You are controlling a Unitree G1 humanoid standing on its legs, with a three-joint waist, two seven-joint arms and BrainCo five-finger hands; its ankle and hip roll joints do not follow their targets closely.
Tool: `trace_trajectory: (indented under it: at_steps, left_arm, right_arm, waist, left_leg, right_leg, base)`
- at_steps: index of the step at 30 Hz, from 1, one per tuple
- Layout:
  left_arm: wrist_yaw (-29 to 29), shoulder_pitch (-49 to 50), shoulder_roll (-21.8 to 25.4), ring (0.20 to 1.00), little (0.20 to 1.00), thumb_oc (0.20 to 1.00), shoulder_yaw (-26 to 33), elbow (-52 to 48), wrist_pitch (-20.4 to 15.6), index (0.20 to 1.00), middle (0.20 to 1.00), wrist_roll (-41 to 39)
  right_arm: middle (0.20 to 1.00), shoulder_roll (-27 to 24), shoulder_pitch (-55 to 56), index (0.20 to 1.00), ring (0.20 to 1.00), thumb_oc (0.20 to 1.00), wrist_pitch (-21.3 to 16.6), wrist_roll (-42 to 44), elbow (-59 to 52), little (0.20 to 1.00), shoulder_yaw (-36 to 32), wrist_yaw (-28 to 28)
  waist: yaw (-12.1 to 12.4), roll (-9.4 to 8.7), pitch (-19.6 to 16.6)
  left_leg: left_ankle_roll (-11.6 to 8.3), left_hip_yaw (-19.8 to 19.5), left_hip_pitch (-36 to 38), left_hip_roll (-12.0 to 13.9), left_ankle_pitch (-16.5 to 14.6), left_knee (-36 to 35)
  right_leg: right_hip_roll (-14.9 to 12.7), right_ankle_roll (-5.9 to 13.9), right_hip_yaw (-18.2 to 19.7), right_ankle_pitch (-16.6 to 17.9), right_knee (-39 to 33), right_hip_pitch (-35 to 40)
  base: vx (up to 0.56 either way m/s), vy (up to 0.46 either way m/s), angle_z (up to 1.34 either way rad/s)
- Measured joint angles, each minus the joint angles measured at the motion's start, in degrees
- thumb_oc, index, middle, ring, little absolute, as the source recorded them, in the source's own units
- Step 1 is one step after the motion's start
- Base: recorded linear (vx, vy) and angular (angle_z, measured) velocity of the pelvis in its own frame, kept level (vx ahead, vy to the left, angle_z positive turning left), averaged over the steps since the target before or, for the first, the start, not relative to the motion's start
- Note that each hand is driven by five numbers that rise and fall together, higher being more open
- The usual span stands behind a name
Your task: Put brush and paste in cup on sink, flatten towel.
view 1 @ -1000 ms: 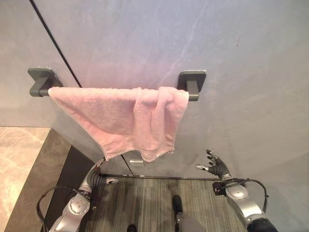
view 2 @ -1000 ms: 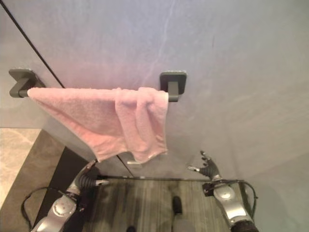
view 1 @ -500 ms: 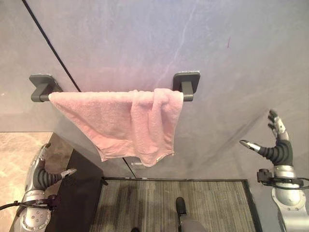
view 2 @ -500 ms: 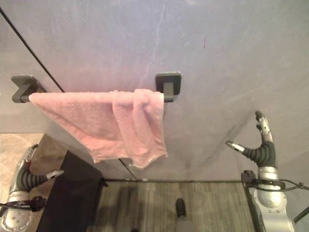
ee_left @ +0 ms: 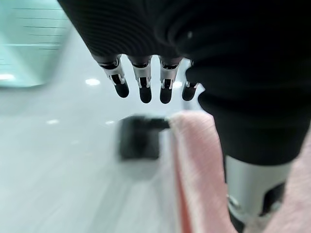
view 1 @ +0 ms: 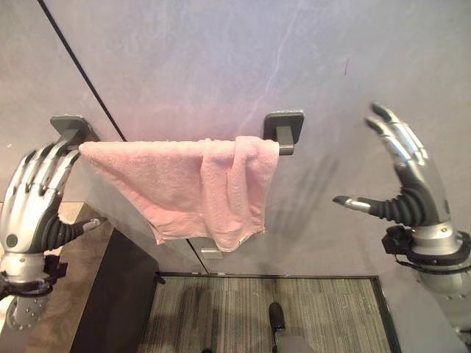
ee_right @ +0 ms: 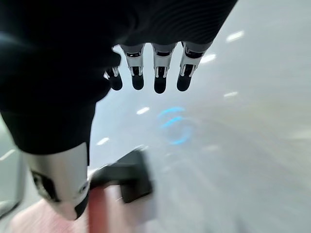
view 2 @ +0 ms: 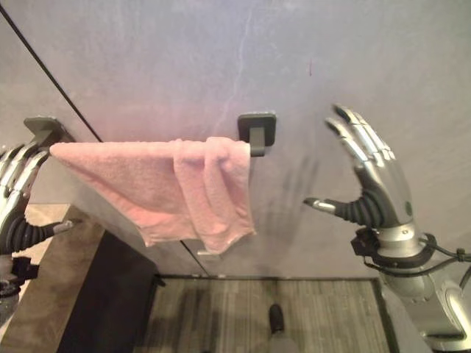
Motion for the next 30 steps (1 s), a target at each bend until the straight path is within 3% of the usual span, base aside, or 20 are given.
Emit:
trace_trajectory:
  at_steps: [6, 12, 16, 24, 30]
  left_arm:
    - [0.0, -4.5, 5.2, 1.000, 1.000, 1.000, -4.9, -0.9, -1.2, 1.000, 1.000, 1.2]
    - [-0.3, -6.7, 6.8, 1.000, 1.000, 1.000, -8.1, -0.2, -2.2, 1.000, 1.000, 1.5]
    - [-0.8, -6.8, 7.1, 1.000, 1.000, 1.000, -8.9, 2.4, -1.8, 1.000, 1.000, 1.7]
    - [-1.6, -7.7, 6.8, 1.000, 1.000, 1.000, -9.0, 3.7, -1.8, 1.000, 1.000, 1.6]
    - [-2.3, -8.8, 6.8, 1.000, 1.000, 1.000, -9.1, 3.7, -1.8, 1.000, 1.000, 1.6]
  right_arm:
    - [1.000, -2.5, -12.0, 1.000, 1.000, 1.000, 0.5, -3.4, 0.0, 1.000, 9.4, -2.2]
    - [1.000, -6.9, -18.6, 1.000, 1.000, 1.000, 1.5, -4.0, 0.7, 1.000, 17.5, -1.1]
    - [1.000, -7.0, -23.9, 1.000, 1.000, 1.000, 2.3, -6.2, 2.0, 1.000, 23.6, 0.8]
    - [1.000, -7.1, -35.2, 1.000, 1.000, 1.000, 2.8, -7.2, 2.4, 1.000, 31.5, 5.6]
    - [1.000, -6.9, -37.2, 1.000, 1.000, 1.000, 2.9, -7.1, 3.5, 1.000, 32.2, 8.8]
  waist:
    - [0.3, -0.01, 0.0]
    - [0.9, -0.04, 0.0]
    - [1.2, -0.17, 0.1]
    - [1.8, -0.45, 0.3]
    - [2.3, -0.85, 0.5]
  left_leg:
    - [0.00, 0.1, 0.7, -0.1, 0.0, 0.0]
    - [0.01, 0.2, 0.7, -0.2, 0.0, 0.0]
    - [0.04, 0.2, 0.8, -0.2, -0.1, 0.0]
    - [0.07, 0.2, 0.7, -0.3, -0.1, 0.0]
    - [0.07, 0.1, 0.5, -0.3, -0.1, 0.0]
  right_leg:
    - [0.0, 0.00, 0.0, 0.0, 0.0, 0.6]
    - [0.0, 0.00, 0.2, 0.0, 0.0, 0.5]
    - [0.0, 0.01, 0.4, 0.0, 0.0, 0.5]
    - [-0.1, 0.01, 0.3, 0.0, 0.0, 0.5]
    - [-0.2, 0.01, 0.2, 0.0, 0.0, 0.4]
  base:
    - [0.00, 0.000, 0.00]
    - [0.00, 0.000, 0.00]
    - [0.00, 0.001, -0.01]
    - [0.00, 0.000, 0.00]
    - [0.00, 0.000, 0.00]
